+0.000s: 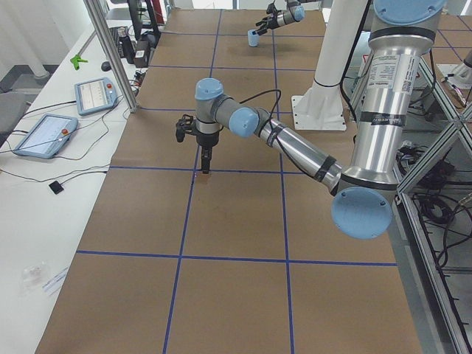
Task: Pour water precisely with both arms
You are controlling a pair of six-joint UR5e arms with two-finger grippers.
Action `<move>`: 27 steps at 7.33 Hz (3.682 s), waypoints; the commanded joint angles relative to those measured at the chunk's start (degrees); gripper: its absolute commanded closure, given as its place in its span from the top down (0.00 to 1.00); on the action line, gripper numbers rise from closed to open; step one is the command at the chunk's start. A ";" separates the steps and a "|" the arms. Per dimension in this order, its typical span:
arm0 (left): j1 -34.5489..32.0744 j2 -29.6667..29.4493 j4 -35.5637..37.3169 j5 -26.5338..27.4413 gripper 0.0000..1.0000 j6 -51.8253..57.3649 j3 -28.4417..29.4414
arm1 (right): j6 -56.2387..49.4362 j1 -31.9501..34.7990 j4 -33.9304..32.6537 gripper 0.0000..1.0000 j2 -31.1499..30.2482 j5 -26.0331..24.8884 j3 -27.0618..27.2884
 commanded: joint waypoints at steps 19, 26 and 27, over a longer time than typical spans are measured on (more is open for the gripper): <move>29.02 -37.95 -23.80 7.82 0.96 -45.74 35.82 | -98.41 77.69 -0.02 0.99 43.05 78.75 -11.80; 31.49 -38.48 -26.35 10.28 0.00 -45.04 38.20 | -108.43 85.44 -1.34 0.99 46.66 97.33 -24.30; 31.40 -38.48 -26.27 10.28 0.00 -44.42 38.20 | -108.78 85.96 -1.51 0.99 46.84 98.38 -25.18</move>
